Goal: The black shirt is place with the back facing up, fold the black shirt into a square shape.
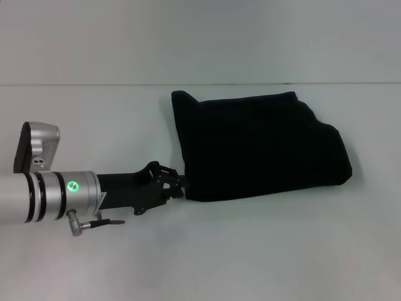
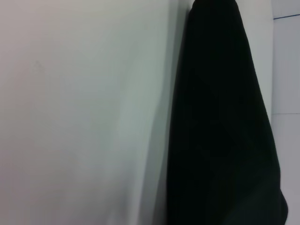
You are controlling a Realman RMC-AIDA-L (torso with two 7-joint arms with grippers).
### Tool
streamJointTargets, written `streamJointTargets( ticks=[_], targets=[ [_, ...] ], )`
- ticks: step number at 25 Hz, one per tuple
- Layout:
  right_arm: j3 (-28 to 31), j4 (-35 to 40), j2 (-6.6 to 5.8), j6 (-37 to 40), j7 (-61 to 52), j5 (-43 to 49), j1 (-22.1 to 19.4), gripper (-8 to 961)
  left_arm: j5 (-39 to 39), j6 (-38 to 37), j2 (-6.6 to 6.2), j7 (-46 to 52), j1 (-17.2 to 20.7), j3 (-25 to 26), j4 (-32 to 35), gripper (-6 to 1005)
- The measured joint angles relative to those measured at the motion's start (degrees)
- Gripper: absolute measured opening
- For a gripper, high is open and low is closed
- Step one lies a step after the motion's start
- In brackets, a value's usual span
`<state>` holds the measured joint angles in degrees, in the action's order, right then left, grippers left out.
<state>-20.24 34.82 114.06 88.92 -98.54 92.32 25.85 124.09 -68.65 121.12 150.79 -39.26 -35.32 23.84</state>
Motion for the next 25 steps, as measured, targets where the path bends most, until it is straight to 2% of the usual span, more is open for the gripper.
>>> streamJointTargets(
  ticks=[8, 18, 25],
  targets=[
    [0.03, -0.02, 0.07, 0.0, 0.04, -0.04, -0.27, 882, 0.33, 1.83, 0.08, 0.52, -0.47, -2.23, -0.29, 241],
    [0.03, -0.29, 0.29, 0.03, 0.12, -0.04, -0.5, 882, 0.71, 3.46, 0.89, 0.55, -1.08, -3.73, -0.55, 280],
    [0.09, -1.5, -0.11, 0.02, 0.19, -0.01, -0.74, 882, 0.72, 5.44, 1.18, 0.56, -2.67, -5.24, -1.65, 275]
  ],
)
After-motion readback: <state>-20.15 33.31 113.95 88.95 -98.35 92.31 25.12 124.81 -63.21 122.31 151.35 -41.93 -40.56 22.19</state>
